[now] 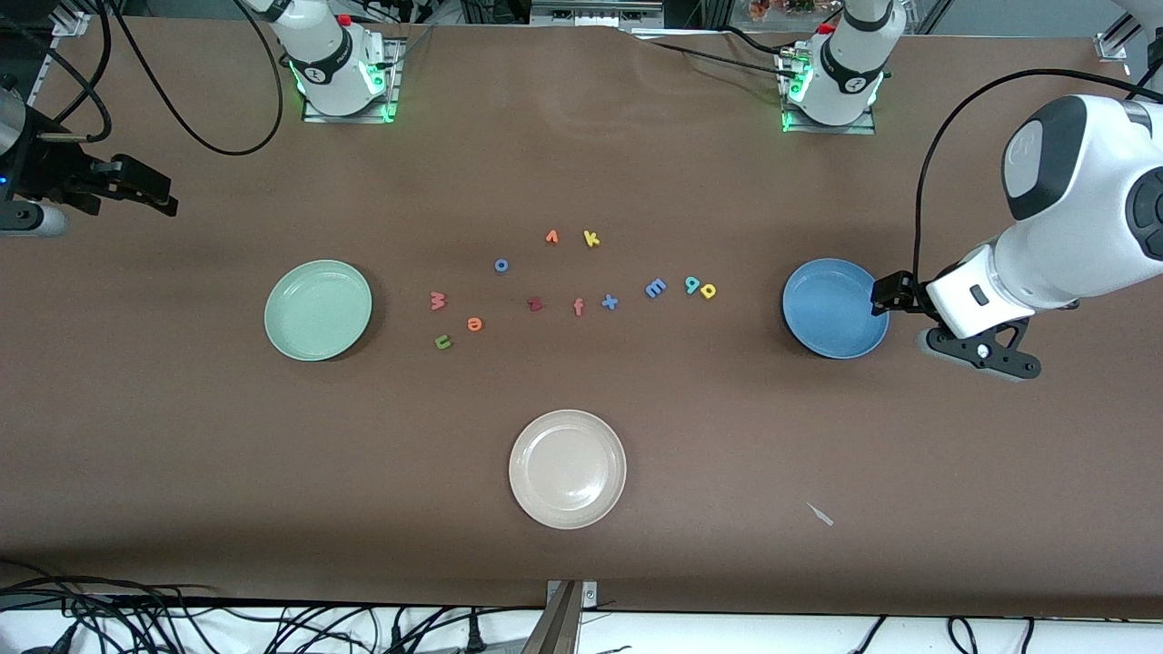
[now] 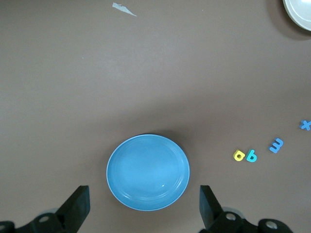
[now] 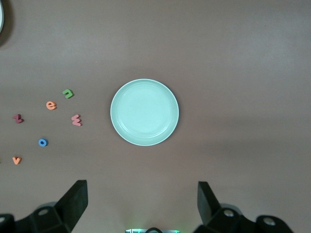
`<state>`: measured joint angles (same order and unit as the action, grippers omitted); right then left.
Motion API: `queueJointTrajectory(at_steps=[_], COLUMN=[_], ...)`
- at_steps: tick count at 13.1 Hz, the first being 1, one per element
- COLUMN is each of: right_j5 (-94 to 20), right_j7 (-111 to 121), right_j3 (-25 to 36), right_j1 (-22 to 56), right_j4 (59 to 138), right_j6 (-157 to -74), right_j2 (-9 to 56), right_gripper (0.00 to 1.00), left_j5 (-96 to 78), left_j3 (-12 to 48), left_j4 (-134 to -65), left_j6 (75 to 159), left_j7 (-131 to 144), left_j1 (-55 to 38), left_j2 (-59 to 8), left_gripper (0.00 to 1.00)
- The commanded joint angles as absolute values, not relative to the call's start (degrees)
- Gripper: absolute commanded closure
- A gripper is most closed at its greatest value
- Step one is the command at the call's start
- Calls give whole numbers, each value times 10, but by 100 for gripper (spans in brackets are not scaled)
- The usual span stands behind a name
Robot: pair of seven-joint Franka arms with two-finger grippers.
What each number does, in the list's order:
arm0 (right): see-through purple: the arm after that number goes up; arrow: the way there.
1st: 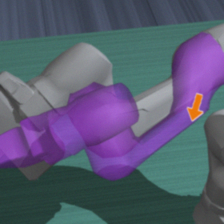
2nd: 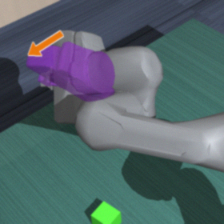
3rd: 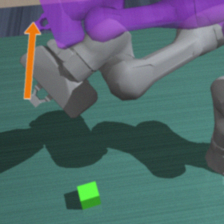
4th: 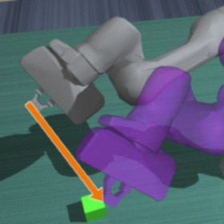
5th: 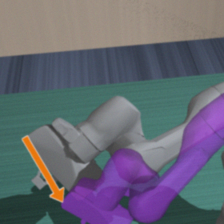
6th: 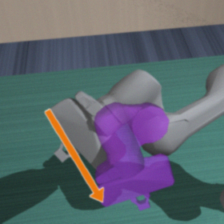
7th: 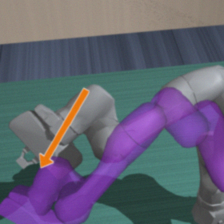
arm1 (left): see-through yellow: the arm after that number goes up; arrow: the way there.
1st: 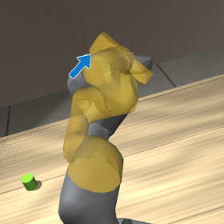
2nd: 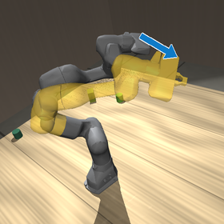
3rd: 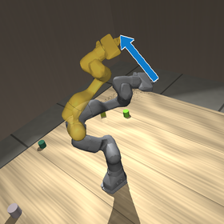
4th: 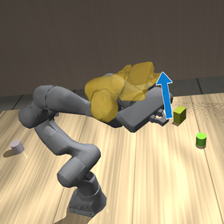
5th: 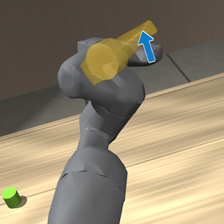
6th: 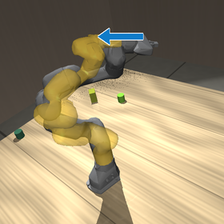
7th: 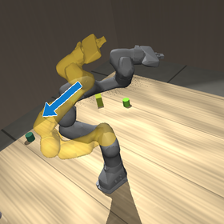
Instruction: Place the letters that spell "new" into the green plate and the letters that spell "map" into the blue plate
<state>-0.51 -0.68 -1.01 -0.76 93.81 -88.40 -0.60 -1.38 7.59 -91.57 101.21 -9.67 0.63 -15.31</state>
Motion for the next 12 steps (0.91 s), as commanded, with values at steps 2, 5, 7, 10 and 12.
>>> queueJointTrajectory(at_steps=[2, 5, 7, 10, 12], right_j5=[-15, -15, -15, -15, -15], right_j7=[-3, -3, -4, -4, -4], right_j3=[-12, -12, -12, -12, -12], right_j1=[-11, -11, -11, -11, -11], right_j4=[930, 930, 930, 930, 930], right_j6=[-875, -875, -875, -875, -875], right_j2=[-5, -5, -5, -5, -5], right_gripper=[0, 0, 0, 0, 0], left_j5=[-32, -36, -35, -35, -35], left_j3=[75, 75, 75, 75, 75], left_j4=[-912, -911, -912, -912, -912], left_j6=[1013, 1013, 1013, 1013, 1013], left_j7=[-113, -112, -112, -112, -111], left_j1=[9, 9, 8, 5, 5], left_j2=[-150, -150, -151, -152, -155], left_gripper=[1, 1, 1, 1, 1])
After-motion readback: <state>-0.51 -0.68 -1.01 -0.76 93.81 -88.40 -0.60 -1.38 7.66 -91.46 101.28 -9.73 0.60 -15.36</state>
